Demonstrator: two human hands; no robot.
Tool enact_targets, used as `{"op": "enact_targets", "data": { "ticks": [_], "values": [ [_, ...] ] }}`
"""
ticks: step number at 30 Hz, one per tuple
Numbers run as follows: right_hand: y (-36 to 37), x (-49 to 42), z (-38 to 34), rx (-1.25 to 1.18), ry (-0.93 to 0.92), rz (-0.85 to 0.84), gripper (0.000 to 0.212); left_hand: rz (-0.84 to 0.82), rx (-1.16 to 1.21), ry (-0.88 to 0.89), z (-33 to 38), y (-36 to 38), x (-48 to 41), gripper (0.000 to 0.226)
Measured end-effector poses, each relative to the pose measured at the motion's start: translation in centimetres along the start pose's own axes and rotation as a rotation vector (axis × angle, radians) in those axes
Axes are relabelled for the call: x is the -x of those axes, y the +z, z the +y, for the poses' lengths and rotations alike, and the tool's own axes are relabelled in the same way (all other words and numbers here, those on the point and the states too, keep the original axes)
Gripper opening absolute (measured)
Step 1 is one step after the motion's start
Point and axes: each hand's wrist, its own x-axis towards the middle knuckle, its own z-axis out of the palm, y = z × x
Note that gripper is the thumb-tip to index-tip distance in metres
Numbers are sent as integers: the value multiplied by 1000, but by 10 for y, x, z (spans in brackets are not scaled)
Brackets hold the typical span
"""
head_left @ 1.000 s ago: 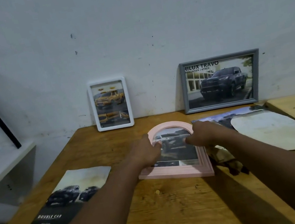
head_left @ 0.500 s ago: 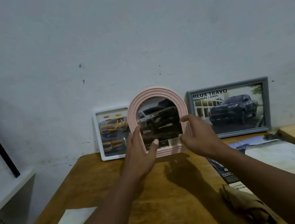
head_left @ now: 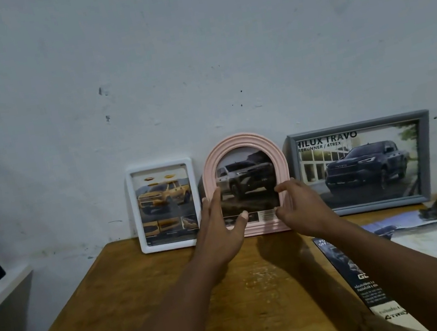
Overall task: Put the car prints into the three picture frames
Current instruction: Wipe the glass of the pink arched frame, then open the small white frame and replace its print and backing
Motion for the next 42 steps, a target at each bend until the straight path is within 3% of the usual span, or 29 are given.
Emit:
{"op": "enact_targets", "data": {
  "ticks": [7,11,14,18,25,32,42],
  "values": [
    [1,-5,-4,73,70,-84,57,-82,3,-31,1,-4,-1,79],
    [-1,2,-26,154,-55,130,44,-54,12,8,1,-26,4,76],
    [3,4,-59,32,-236,207,41,47,-16,37,-7,-56,5,71],
    [32,4,-104,-160,-331,115,51,197,-80,-16,-34,-97,2,71],
    [105,-7,-123,-343,-166,-115,69,232,-42,-117,-82,-120,-9,75],
    [147,-26,-115,-342,-195,-94,65,235,144,-257,-107,-107,-29,82],
    [108,2,-120,-383,-238,-72,65,270,76,-162,-86,-124,13,68]
  ]
}}
